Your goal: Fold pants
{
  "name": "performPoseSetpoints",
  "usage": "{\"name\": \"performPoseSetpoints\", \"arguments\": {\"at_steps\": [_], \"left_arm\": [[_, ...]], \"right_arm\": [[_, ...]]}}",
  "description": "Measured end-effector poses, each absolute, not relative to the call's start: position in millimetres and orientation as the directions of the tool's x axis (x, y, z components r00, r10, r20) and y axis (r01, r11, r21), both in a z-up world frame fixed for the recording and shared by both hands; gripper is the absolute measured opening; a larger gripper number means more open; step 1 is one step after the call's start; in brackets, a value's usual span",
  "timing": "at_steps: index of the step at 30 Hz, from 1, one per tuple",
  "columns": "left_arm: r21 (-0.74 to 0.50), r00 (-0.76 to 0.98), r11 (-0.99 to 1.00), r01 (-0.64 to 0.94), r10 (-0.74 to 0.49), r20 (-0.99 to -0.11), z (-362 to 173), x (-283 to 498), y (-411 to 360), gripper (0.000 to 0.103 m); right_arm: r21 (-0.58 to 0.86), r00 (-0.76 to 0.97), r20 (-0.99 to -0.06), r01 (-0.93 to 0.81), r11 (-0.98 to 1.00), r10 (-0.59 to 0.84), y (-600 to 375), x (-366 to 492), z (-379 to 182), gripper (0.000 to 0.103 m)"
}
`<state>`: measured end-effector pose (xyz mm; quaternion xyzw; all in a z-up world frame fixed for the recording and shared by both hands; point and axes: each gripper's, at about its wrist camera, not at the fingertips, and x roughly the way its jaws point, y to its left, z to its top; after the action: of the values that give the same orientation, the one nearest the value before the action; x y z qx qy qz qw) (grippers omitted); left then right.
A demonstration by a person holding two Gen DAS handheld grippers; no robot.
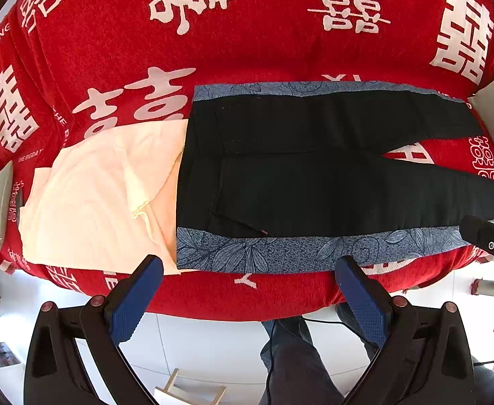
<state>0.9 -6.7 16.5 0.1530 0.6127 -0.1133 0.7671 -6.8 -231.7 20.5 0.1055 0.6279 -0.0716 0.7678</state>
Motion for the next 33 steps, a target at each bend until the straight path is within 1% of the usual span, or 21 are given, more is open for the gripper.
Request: {"name": "performPoseSetpoints", "arguments": {"at_steps": [33], "left_arm": [[0.097,0.216,0.928,0.360,0.018,-0.976,15.0,-1.7,-0.6,0.102]], "right_arm": [[0.058,0.198,-0.980,0.269,0.961,0.004,-231.3,-10.4,19.7,0.103]]}}
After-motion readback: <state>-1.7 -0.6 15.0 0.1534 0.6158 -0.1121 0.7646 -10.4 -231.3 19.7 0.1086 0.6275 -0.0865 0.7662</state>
